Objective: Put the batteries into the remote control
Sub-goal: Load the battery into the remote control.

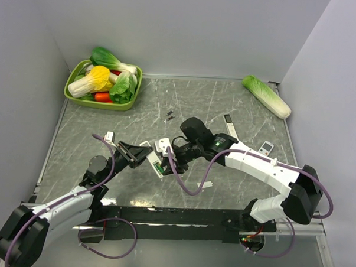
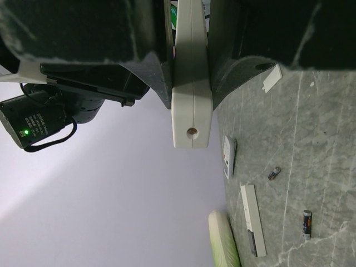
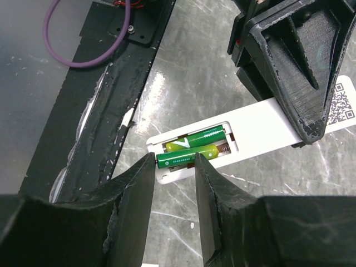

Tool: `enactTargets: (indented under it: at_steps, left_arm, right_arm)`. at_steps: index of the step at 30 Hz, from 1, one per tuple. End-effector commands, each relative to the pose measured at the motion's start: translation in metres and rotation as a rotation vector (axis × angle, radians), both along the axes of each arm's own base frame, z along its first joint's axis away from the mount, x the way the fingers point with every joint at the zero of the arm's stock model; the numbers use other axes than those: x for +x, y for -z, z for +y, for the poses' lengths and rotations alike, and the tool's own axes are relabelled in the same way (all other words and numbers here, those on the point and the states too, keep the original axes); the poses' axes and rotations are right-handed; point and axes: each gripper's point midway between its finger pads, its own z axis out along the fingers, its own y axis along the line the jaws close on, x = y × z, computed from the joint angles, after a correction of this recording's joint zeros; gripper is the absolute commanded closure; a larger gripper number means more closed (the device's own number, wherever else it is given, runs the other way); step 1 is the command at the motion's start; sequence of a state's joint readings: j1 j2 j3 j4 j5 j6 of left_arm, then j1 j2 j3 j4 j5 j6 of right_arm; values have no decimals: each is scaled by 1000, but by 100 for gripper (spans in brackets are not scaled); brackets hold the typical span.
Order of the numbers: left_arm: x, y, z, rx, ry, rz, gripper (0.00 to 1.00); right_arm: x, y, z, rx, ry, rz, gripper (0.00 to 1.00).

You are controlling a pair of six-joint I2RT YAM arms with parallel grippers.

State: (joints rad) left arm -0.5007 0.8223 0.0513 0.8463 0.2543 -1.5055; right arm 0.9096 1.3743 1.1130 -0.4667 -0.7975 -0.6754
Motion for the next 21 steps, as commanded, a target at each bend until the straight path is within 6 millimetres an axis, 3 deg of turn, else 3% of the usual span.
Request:
enactTargets:
  at_steps: [1, 15, 21]
  left_arm:
    - [-9, -55, -4, -121, 57, -130, 99]
    - [-14, -69, -1, -150, 56, -157, 99]
    - [-15, -73, 2, -192, 52, -154, 99]
  right_arm:
    - [17, 2, 4, -18, 25, -54, 59]
    - [29, 22, 6, -85, 68, -51, 62]
    - [25, 23, 5, -94, 67, -31, 62]
